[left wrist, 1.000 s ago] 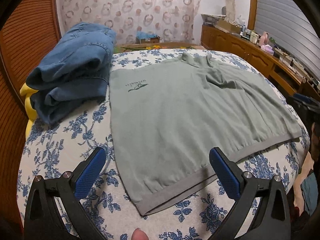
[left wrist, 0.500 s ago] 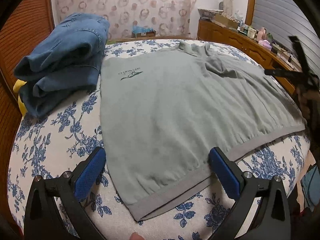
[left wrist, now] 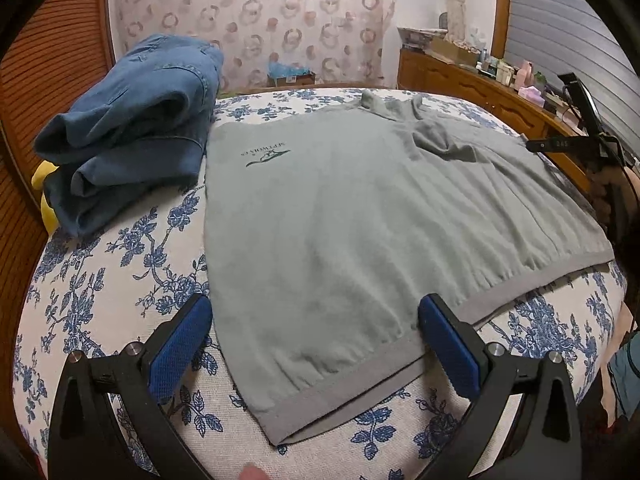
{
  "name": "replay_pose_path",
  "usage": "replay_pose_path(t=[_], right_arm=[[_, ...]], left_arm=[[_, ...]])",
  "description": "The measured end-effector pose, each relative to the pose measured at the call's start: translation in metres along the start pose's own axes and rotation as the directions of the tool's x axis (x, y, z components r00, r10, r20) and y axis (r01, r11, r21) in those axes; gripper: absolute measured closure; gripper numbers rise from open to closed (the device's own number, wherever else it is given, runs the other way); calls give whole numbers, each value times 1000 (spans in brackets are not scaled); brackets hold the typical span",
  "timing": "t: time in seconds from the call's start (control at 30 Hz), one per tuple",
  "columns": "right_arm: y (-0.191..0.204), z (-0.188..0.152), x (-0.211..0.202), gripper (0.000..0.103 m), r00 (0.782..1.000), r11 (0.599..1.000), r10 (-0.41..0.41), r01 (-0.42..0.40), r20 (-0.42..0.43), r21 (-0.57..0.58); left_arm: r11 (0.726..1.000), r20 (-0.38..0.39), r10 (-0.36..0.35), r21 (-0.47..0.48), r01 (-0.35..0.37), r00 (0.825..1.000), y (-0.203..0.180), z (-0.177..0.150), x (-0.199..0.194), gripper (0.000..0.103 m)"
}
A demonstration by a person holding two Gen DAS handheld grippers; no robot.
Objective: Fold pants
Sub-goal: 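Move both tools down toward the sweatshirt hem, then close the left tool on the sweatshirt hem corner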
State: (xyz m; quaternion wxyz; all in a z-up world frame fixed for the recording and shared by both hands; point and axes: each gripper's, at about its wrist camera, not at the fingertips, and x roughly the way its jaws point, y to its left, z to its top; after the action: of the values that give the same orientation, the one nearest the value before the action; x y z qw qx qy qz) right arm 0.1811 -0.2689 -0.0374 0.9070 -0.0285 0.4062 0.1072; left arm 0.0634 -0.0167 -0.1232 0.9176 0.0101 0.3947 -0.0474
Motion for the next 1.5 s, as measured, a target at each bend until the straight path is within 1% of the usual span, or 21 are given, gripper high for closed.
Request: replay_pose_path(t=[0.07,0.13,0.17,0.23,0.27,0.3,0.4,0.5,0.57,0.67,0.73,0.83,0.9,0.97,1.03,1.1,1.13,1.17,1.3,1.4,1.5], right_arm=[[-2,-5,-4,101,1000,1000,2,-2,2,10],[1,-2,-4,101,1000,1000,-21,21,7,1],[0,5,1,101,1000,1000,-22,22,6,8],[-2,9,0,101,998,998,-58,57,15,17],[0,7,-4,98,997,997,-81,80,20,10],[3,6,-7,97,996,997,-83,83,21,3],[13,3,-16,94,999,999,-40,40,27,-2],[37,-9,-34,88,999,998,29,-27,41,-51],[56,-20,-46,79,995,992,94,-89,44,-92],[85,-37,-54,72,986,977,160,-154,33,-145],[102,-48,-56,69,983,966,182,-175,19,-188],[115,-58,-53,66,985,958,173,-167,3,-234],[114,-60,-48,64,987,958,159,-155,-3,-242],[112,-63,-47,57,988,960,152,-146,4,-238],[108,-58,-47,53,988,963,152,-148,2,-226],[110,-58,-50,51,988,965,151,-147,5,-219],[112,-57,-51,51,989,966,146,-140,8,-219],[114,-57,-50,50,990,967,138,-132,12,-220],[118,-56,-51,48,993,969,118,-110,21,-222],[116,-55,-50,47,992,969,126,-120,18,-215],[115,-55,-51,47,992,969,128,-121,18,-214]], left_arm=[[1000,1,4,-2,-4,1000,0,-1,-1,0],[1000,1,7,-5,-7,1000,0,-1,-1,0],[1000,0,8,-6,-8,1000,0,-1,-1,0],[1000,-2,10,-5,-10,1000,0,-1,-1,0],[1000,-3,10,-5,-10,1000,0,-1,-1,0],[1000,-5,11,-5,-11,1000,0,-1,-1,0],[1000,-10,9,-6,-9,1000,1,0,-1,0],[1000,-13,7,-2,-7,1000,1,0,-2,0],[1000,-14,3,2,-3,1000,2,0,-2,0],[1000,-14,-8,5,8,1000,3,0,-2,0],[1000,-15,-13,6,13,1000,5,0,-3,0],[1000,-11,-11,5,11,1000,10,1,-8,0],[1000,-2,-22,-9,22,1000,16,1,-14,4],[999,4,-41,-35,41,999,25,1,-21,5],[997,9,-54,-53,54,999,34,0,-27,9],[995,1,-60,-74,60,998,41,-2,-30,20],[994,-3,-68,-82,67,998,43,-4,-32,23],[994,-13,-75,-86,74,997,45,-6,-33,28],[994,-40,-84,-71,81,996,44,-14,-34,44],[996,-49,-77,-49,75,996,40,-18,-34,51],[996,-46,-79,-48,77,996,38,-17,-33,57]])
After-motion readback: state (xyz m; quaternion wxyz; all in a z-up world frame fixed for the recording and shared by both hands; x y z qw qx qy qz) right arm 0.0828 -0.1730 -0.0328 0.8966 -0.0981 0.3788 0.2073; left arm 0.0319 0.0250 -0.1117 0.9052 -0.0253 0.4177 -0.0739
